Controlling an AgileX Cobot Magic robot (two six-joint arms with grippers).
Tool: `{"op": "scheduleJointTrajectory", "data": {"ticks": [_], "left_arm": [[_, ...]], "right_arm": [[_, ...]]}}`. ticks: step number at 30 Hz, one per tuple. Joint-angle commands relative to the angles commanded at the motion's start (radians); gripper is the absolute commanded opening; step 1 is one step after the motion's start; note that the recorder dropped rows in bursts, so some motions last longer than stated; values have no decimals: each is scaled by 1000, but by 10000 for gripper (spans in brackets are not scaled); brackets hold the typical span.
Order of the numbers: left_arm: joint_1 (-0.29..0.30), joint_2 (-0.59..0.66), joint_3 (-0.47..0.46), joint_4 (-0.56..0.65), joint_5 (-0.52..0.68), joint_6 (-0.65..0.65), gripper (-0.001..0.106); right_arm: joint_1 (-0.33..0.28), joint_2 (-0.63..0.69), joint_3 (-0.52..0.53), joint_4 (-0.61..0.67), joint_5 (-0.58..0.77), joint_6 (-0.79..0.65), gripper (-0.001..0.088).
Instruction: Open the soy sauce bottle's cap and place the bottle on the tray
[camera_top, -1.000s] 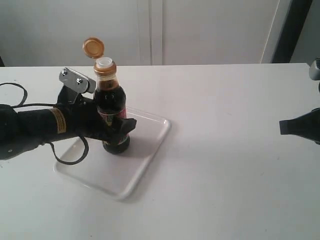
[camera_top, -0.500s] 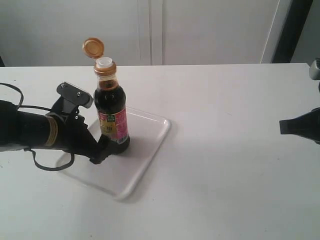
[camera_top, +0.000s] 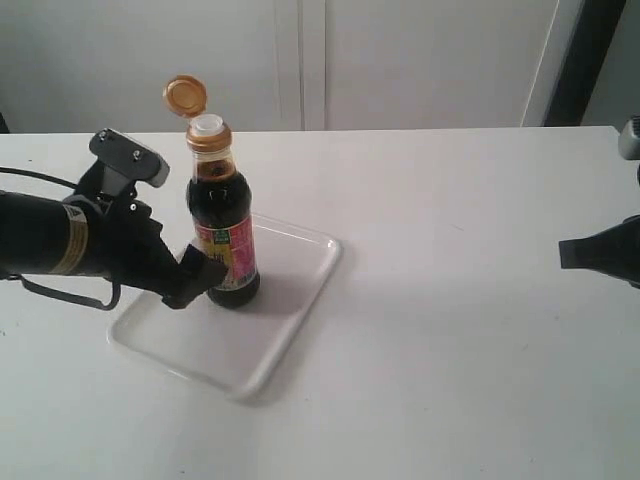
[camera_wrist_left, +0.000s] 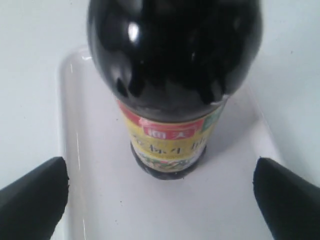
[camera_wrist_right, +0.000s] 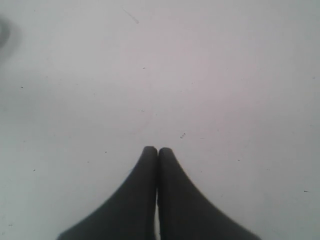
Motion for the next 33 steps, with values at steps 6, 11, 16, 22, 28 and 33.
{"op": "scheduleJointTrajectory", "data": {"ticks": [6,11,16,22,28,33], "left_arm": [[2,-77,4,0,159,50,733],[2,-147,39,0,237,131,476],[2,-189,56,0,353,257,282],[2,-217,56,0,726,572,81],[2,-217,56,-297,1054,767,0],[2,-217,54,-827,1106,1236,0]], "right_arm": [[21,0,0,0,5,-2,0],[21,0,0,0,3,-2,0],[21,0,0,0,-3,-2,0],[21,0,0,0,-5,-2,0],[21,0,0,0,-32,-2,0],[21,11,-6,-13,-48,-4,0]]}}
